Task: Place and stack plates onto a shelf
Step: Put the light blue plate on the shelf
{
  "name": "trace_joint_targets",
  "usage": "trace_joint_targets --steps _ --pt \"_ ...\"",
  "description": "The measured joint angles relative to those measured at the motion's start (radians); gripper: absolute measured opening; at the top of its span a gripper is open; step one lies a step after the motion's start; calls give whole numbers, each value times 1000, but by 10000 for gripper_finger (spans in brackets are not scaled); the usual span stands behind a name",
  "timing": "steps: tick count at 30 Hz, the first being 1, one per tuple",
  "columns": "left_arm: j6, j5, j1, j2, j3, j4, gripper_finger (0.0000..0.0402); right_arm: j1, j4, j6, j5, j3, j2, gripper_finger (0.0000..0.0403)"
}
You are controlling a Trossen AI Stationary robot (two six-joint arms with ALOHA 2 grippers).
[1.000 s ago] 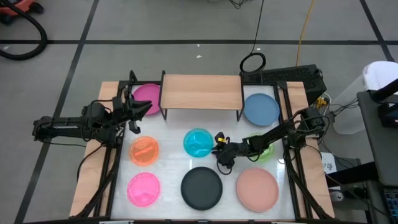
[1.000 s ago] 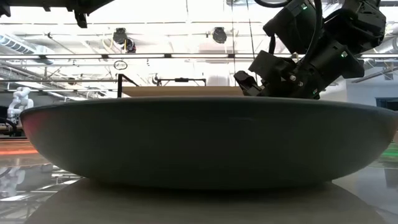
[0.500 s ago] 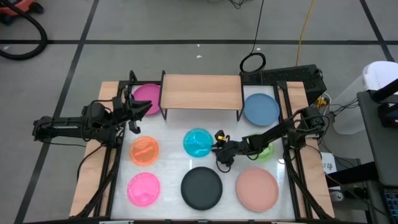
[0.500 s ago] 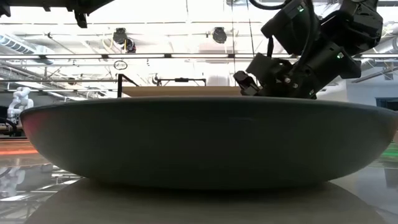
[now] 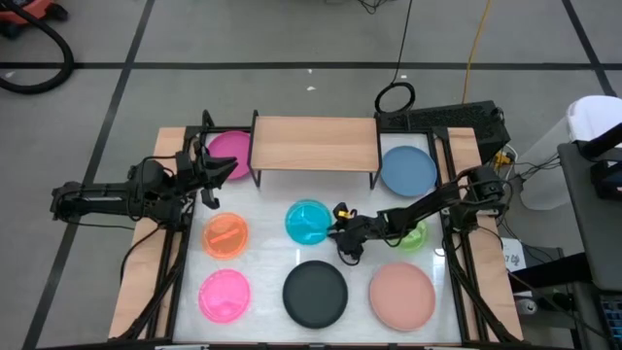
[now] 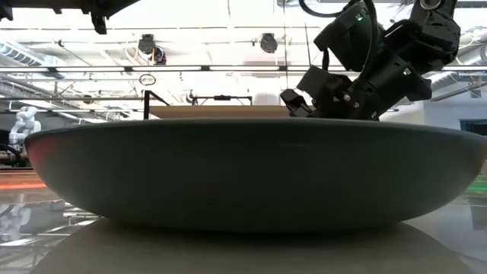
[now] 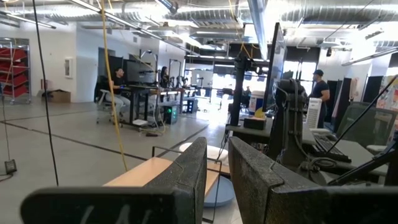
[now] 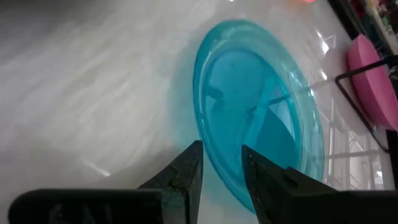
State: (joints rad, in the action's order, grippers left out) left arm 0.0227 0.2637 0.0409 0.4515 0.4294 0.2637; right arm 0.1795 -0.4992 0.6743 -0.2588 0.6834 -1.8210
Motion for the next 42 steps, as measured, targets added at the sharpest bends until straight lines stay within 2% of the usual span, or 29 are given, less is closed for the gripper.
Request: trace_joint_targets --steps 7,15,18,22,30,35,42 --pt "0 0 0 0 0 0 72 -3 -84 15 -52 3 -82 90" --pt "0 0 0 0 0 0 72 -3 -77 19 -52 1 -82 36" --pt "0 0 0 0 0 0 72 2 -76 21 -52 2 -82 32" --pt "0 0 0 0 0 0 72 19 -1 23 -60 52 -59 61" --pt "0 0 0 0 0 0 72 24 477 -4 -61 307 15 145" --pt "0 0 0 0 0 -3 72 11 601 57 -55 389 -9 154" --pt "0 0 0 0 0 -3 72 -27 597 125 -26 402 -13 151"
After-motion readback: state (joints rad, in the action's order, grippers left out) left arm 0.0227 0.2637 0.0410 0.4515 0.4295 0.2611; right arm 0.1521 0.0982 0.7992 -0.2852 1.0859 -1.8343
